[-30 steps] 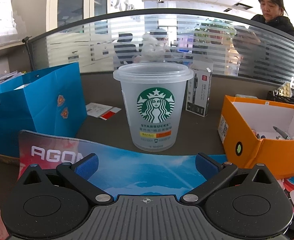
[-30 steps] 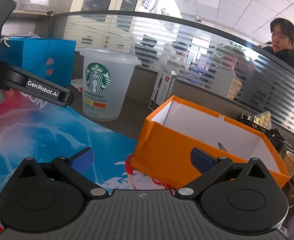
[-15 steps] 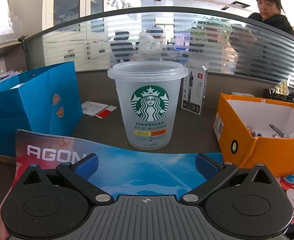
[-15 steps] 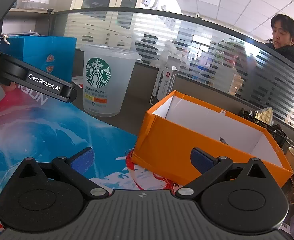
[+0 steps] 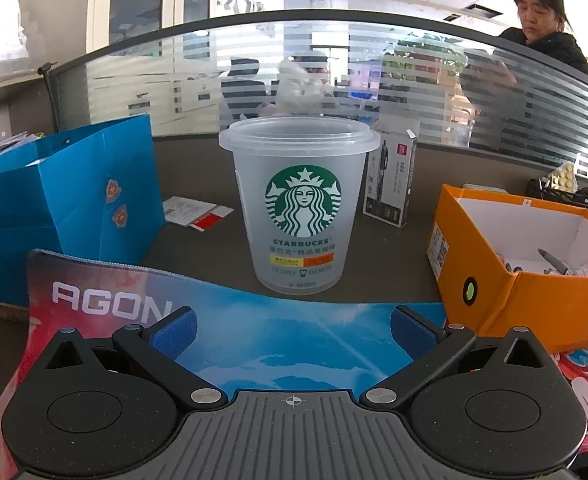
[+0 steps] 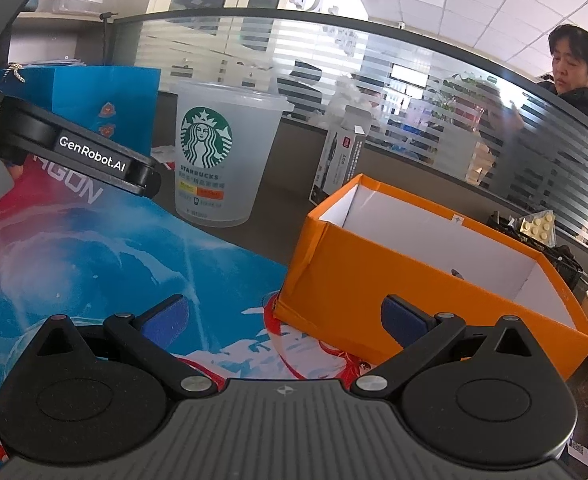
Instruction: Organize rigid objects
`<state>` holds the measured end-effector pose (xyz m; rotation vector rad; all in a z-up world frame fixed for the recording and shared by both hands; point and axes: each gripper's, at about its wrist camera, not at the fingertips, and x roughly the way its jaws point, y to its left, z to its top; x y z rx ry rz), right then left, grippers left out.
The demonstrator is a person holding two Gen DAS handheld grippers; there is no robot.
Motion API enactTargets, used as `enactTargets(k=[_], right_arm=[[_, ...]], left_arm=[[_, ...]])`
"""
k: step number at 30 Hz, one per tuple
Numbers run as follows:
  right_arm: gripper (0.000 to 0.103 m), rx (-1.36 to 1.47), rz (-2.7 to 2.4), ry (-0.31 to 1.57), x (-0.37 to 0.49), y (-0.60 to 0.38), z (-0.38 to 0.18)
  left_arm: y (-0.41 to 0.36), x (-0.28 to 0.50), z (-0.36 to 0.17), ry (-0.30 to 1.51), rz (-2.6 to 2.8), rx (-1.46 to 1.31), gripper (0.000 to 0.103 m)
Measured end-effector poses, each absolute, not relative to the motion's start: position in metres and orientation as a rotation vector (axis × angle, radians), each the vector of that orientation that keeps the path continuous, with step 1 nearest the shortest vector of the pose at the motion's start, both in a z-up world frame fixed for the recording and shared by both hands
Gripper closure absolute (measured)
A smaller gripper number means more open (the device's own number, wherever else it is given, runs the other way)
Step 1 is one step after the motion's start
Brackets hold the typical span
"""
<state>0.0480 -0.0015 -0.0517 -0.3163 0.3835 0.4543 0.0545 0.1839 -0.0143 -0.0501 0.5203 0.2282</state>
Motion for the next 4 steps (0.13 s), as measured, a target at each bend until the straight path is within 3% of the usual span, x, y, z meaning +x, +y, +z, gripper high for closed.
enactTargets(k=[4], right_arm=[[0.000, -0.312, 0.453, 0.387, 0.0477, -0.0014, -0.0527]], left_arm=[[0.1842, 0.0558, -0.0152, 0.533, 0.229, -0.053, 0.000]])
